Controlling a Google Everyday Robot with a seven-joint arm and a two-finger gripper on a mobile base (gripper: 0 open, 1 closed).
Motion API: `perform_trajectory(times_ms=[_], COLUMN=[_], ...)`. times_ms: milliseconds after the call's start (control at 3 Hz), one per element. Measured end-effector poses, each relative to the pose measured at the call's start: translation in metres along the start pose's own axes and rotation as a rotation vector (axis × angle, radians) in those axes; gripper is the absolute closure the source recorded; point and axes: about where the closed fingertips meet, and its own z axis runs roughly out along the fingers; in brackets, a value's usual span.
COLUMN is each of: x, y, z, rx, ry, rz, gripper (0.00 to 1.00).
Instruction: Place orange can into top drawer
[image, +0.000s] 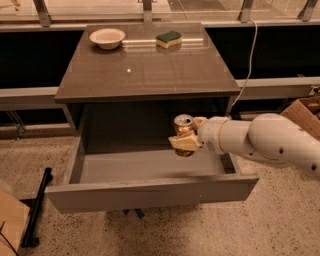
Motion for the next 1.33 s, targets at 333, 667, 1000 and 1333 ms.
perform_trajectory(times_ms=[333, 667, 1000, 1333], x=[0.034, 0.063, 0.068, 0.067], y=[-0.013, -0.038, -0.041, -0.039], z=[0.011, 0.016, 0.019, 0.020], rx=[0.037, 0.087, 0.091, 0.088], ry=[-0.003, -0.013, -0.015, -0.015], rz=[-0.015, -0.024, -0.024, -0.025], gripper=[1.00, 0.82, 0.59, 0.36])
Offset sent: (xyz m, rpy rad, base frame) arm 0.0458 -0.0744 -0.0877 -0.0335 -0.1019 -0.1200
